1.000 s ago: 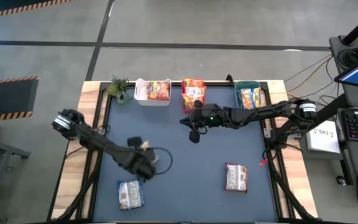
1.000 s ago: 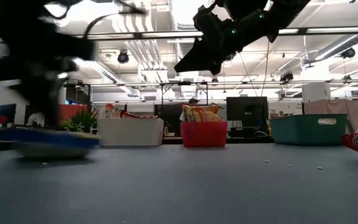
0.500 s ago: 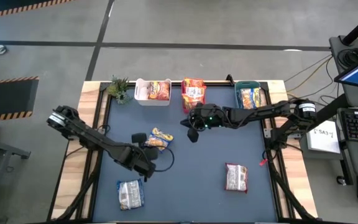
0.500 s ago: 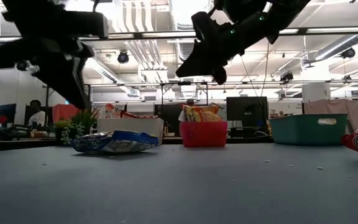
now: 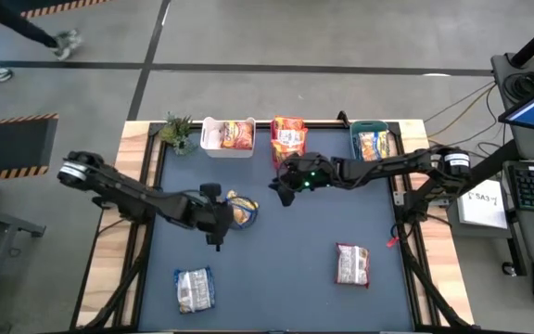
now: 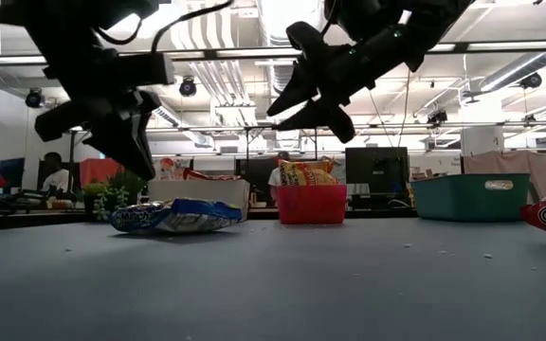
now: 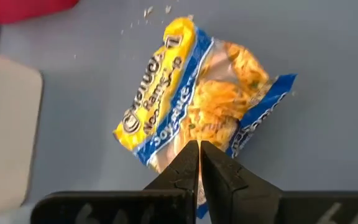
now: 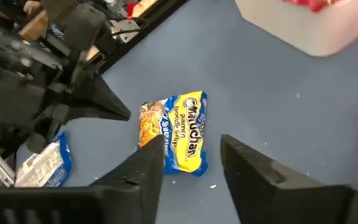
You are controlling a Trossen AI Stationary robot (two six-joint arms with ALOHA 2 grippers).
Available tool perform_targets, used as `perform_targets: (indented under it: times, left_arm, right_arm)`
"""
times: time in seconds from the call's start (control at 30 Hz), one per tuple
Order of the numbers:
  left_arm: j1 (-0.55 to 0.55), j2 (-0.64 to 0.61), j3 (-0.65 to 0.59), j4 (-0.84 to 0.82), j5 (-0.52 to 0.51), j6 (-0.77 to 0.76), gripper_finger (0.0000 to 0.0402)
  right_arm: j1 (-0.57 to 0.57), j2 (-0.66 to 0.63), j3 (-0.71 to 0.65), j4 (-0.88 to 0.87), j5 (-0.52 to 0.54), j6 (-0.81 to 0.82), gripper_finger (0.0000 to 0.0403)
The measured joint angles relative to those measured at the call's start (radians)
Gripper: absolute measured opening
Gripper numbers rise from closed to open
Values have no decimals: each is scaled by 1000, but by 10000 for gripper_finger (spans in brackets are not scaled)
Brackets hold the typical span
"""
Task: Sort Maruchan noodles
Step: Put the top blue noodle pack into the green bin
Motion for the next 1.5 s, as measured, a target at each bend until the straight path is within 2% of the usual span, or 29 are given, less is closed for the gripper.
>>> perform_targets:
  times: [0.2,0.33,0.4,0.6,0.77,1.07,1.33,1.5]
  left_arm:
    - [64,-151,-206,227,69,17,0]
    - [73,-185,-321,429,109,-14,0]
    - [74,-184,-349,465,108,-39,0]
    - [78,-148,-371,493,86,-77,0]
    - [79,-99,-381,544,72,-100,0]
    - [78,-61,-382,549,63,-161,0]
    - [76,-134,-386,523,93,-150,0]
    - [76,-219,-363,413,114,-118,0]
  right_arm:
    - [0,42,0,0,14,56,204]
    - [0,73,0,10,37,50,225]
    - [0,84,0,14,54,48,230]
    - [-7,97,0,41,75,68,227]
    - [-30,106,0,56,-65,112,233]
    - [-29,174,0,77,-164,150,262]
    - [-19,257,0,158,-187,195,282]
    - [-17,302,0,232,-211,225,283]
